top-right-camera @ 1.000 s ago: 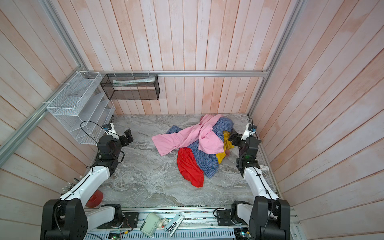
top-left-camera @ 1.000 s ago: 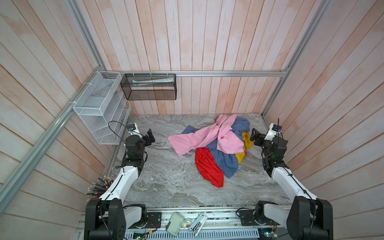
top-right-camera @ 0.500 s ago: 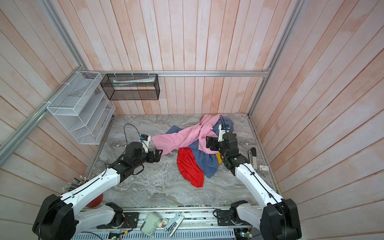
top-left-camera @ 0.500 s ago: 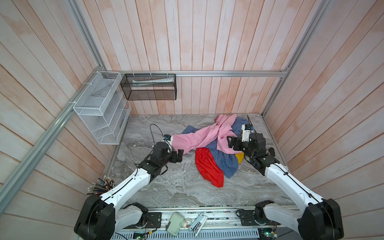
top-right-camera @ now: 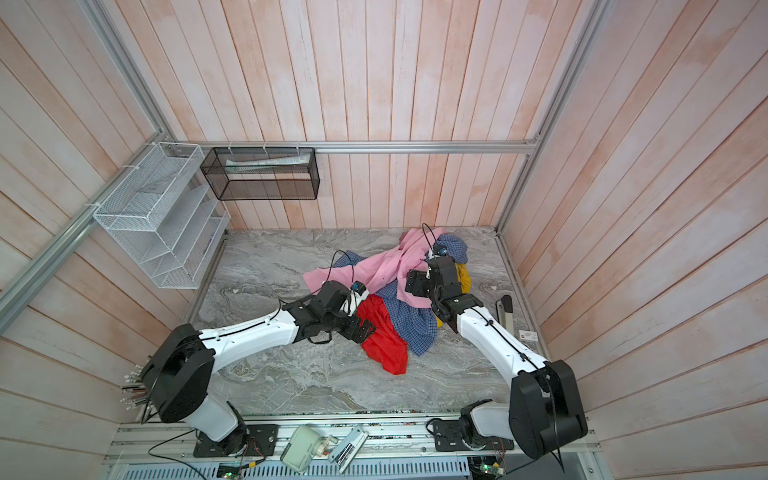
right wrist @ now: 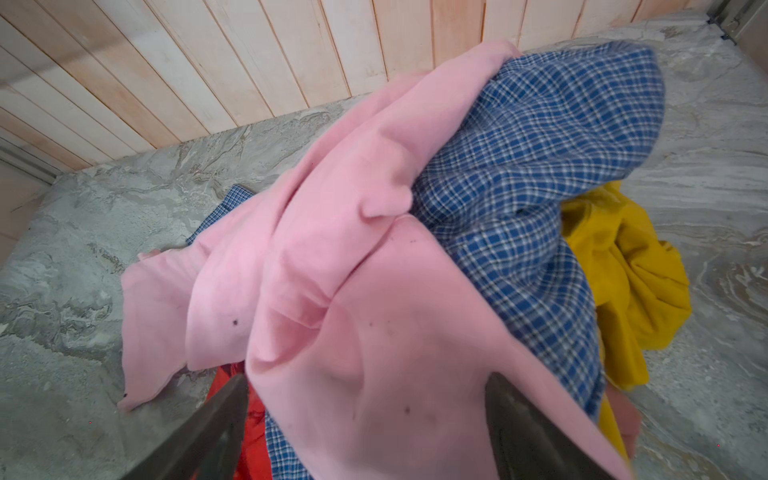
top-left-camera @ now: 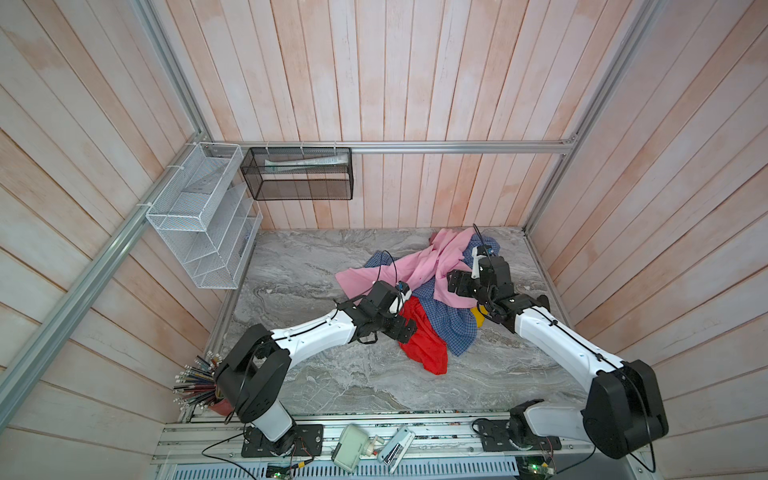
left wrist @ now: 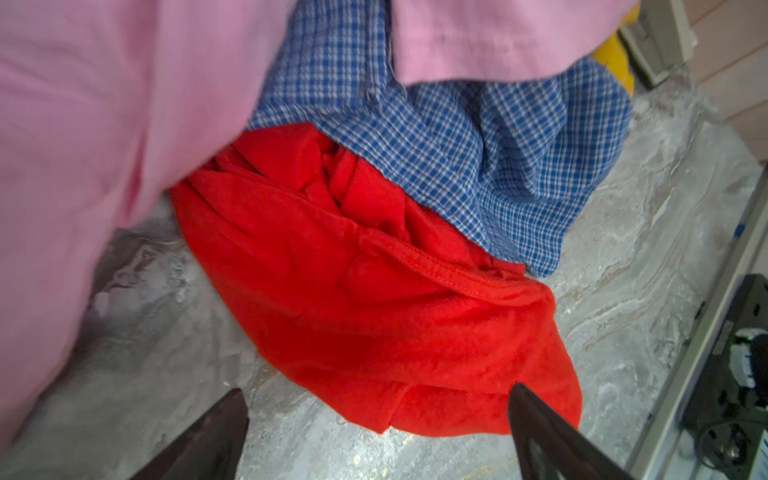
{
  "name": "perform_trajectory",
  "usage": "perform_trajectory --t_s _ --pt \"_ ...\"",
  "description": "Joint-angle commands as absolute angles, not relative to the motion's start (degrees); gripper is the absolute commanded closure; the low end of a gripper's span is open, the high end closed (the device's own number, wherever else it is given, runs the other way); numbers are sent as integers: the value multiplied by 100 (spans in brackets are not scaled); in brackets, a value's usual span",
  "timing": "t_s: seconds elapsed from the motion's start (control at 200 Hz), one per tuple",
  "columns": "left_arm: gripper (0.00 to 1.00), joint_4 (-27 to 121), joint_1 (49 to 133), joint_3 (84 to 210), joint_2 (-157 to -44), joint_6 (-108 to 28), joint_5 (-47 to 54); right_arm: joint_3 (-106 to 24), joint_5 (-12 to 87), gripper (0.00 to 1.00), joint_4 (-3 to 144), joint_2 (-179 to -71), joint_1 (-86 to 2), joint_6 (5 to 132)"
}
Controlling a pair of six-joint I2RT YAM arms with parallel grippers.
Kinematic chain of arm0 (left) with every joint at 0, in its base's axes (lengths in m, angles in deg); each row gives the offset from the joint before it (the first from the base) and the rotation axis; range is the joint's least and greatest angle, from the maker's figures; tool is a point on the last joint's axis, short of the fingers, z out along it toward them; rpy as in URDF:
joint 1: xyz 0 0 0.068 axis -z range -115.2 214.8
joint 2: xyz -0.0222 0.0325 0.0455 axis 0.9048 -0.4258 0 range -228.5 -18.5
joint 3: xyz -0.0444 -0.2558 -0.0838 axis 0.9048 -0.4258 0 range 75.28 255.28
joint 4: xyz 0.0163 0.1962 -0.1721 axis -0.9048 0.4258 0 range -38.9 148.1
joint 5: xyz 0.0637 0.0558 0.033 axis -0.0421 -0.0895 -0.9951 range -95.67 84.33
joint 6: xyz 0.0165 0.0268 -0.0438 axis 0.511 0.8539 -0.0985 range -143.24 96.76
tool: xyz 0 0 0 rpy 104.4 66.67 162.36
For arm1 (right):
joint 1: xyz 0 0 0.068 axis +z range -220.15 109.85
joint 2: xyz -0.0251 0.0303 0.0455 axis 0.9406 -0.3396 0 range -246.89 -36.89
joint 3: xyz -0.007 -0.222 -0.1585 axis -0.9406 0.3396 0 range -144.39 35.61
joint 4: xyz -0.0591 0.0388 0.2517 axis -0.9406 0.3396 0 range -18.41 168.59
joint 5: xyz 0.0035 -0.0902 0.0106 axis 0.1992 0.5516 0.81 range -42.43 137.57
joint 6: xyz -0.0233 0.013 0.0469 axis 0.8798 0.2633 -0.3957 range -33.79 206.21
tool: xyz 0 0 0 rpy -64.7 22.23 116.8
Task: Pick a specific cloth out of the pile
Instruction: 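Reach the left gripper to the red shirt while the right gripper reaches the pink shirt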
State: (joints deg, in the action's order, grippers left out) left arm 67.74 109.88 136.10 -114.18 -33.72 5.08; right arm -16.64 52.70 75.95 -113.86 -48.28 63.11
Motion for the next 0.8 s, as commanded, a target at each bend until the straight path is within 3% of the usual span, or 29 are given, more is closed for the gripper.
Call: perform_trajectory --t_s 0.0,0.31,0.39,0.57,0.635,0.795 --pt "3 7210 11063 14015 -11829 -3203 697 -2013 5544 11 7765 -11660 -4603 6379" --pt "14 7627 11243 14845 -12986 -3277 18 -2174 5540 11 7563 -12012 -4461 6420" --pt "30 7769 11243 15040 -13243 -3300 -171 -2085 5561 10 7568 -12120 -4455 6242" --pt "85 7635 11216 15111 -13196 -3187 -112 -1801 5655 3 7382 -12387 -4475 5837" --pt "100 7543 11180 15145 -13062 -3142 -104 -1851 5829 2 7478 -12591 -4483 5657" --pt "100 7502 11083 15320 -12678 -3123 -406 -1780 5316 2 7309 -12948 -4806 5327"
